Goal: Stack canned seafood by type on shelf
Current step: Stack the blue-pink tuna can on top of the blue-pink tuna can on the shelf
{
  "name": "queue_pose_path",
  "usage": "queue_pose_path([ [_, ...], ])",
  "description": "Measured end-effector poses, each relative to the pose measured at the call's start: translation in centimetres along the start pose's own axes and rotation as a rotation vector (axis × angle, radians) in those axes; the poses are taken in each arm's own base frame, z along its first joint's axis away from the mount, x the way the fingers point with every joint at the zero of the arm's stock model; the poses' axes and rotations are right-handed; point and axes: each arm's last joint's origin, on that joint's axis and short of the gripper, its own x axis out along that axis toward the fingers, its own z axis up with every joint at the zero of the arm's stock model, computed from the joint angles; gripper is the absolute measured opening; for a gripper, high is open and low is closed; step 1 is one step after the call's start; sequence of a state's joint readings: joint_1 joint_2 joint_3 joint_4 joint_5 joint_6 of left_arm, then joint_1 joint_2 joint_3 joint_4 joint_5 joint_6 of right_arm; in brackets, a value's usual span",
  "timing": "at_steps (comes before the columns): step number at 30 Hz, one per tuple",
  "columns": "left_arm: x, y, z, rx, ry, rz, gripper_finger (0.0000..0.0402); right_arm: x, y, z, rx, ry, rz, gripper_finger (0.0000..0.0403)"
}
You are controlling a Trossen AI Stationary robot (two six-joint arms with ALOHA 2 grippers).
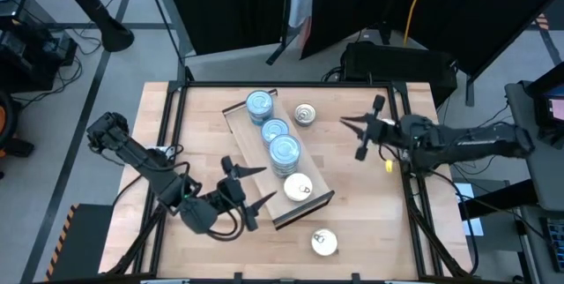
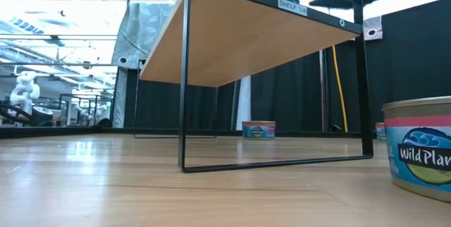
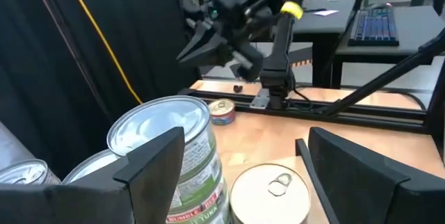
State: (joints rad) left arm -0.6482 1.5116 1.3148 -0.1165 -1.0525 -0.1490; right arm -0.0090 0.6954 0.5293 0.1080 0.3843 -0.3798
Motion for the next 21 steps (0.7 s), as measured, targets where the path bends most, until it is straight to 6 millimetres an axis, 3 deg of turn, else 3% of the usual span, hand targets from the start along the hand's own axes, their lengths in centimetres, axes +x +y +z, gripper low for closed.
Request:
queue_pose_path([
  [6,0.2,0.1,0.0,0.007,0.002,0.001,0.0306,2.5,-2.3,-2.3,0.021,0.096,-0.142,0.0006],
  [14,0.2,0.1,0.0,0.004,0.0,0.001,0.0306,7.6,-4.7,-7.9,0.099,0.193,0.099,0.0002],
  [21,0.2,0.1,0.0,0.051,0.002,0.002,0.0306,9.9,-5.6,-12.6,0.312,0.328,0.094,0.0003],
])
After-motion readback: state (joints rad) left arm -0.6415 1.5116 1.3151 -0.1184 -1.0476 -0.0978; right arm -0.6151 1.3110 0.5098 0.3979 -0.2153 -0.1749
